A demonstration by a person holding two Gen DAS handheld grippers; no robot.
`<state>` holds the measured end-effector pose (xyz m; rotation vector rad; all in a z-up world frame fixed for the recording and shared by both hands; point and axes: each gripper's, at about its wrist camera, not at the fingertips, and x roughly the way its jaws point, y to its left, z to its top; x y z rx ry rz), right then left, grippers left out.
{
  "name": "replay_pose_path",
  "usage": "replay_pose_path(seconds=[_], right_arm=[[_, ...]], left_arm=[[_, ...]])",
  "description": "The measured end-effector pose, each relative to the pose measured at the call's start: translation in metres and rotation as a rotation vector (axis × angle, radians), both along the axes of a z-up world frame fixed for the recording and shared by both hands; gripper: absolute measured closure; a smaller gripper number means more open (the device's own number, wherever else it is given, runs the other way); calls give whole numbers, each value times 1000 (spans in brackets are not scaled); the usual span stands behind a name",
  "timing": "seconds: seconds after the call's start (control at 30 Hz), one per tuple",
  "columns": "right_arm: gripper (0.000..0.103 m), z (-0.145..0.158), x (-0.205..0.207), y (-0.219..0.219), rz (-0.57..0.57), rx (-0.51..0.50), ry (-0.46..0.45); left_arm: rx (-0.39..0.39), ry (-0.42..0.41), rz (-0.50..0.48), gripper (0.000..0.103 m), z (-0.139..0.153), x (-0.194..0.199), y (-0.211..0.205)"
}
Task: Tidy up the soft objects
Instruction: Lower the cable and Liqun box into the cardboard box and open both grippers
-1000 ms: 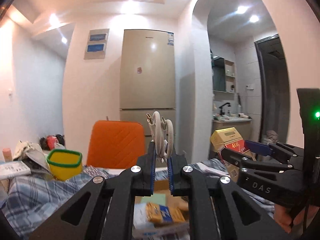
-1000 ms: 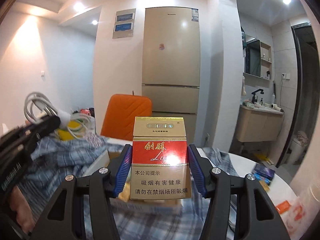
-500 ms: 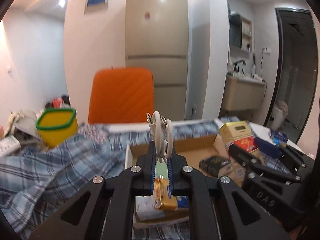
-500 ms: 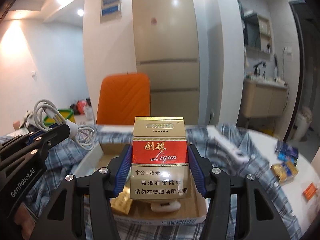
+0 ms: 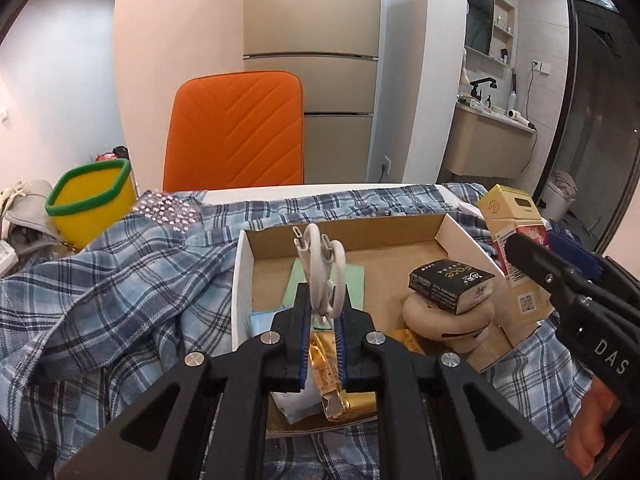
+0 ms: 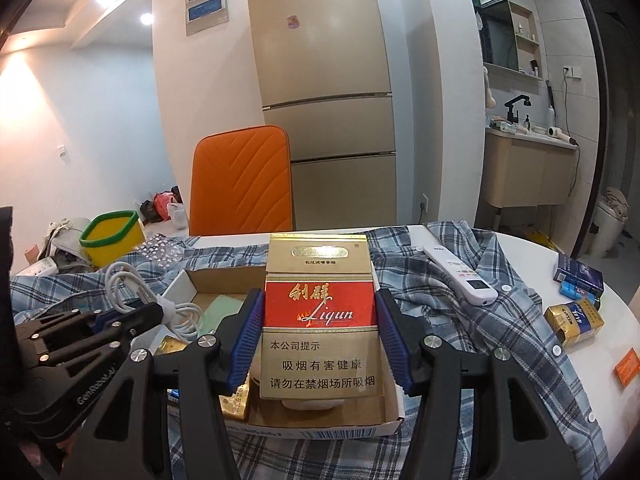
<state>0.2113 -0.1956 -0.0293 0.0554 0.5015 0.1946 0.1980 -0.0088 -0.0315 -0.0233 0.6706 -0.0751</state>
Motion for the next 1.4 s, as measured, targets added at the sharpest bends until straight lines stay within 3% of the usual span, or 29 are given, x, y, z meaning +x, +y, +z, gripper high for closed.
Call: replay_pose_path(seconds=[0.13, 0.23, 0.3, 0.43, 0.5, 0.53, 0.6, 0.67, 0.73, 0.97, 1.27, 1.33, 1.4], right_arm=[[45, -2, 1, 0, 6, 2, 9], [45, -3, 3, -1, 6, 1, 17], [45, -4, 4, 0, 10, -5, 23], [45, -5, 5, -1, 10, -5, 32], [45, -6, 6, -2, 9, -1, 36], [45, -6, 7, -2, 9, 2, 38], [45, -5, 7, -2, 15, 4, 40], [45, -5, 5, 1, 32, -2, 36], [45, -4, 3, 6, 51, -9, 32], [45, -11, 5, 31, 118, -52, 45], [45, -18, 16, 46, 143, -84, 71], [27, -19, 18, 44, 144, -69, 85], [21, -18, 17, 40, 138, -51, 78]], left_arm=[[-4, 2, -21, 93, 0, 2, 1], [2, 5, -57, 83, -1, 0, -3], [14, -16, -60, 58, 1, -3, -6], [-10, -58, -61, 43, 8, -10, -2], [-41, -76, -49, 29, 12, -15, 4], [-50, -104, -41, 26, 15, -19, 7], [-26, -196, -14, 8, 26, -32, 9], [-23, -288, -10, 0, 34, -45, 9], [-45, -339, 0, 0, 40, -53, 13], [-96, -352, 31, 0, 41, -53, 23], [-42, -363, 19, 0, 34, -55, 15], [-41, -370, 20, 0, 35, -56, 15], [-39, -371, 20, 0, 35, -57, 14]])
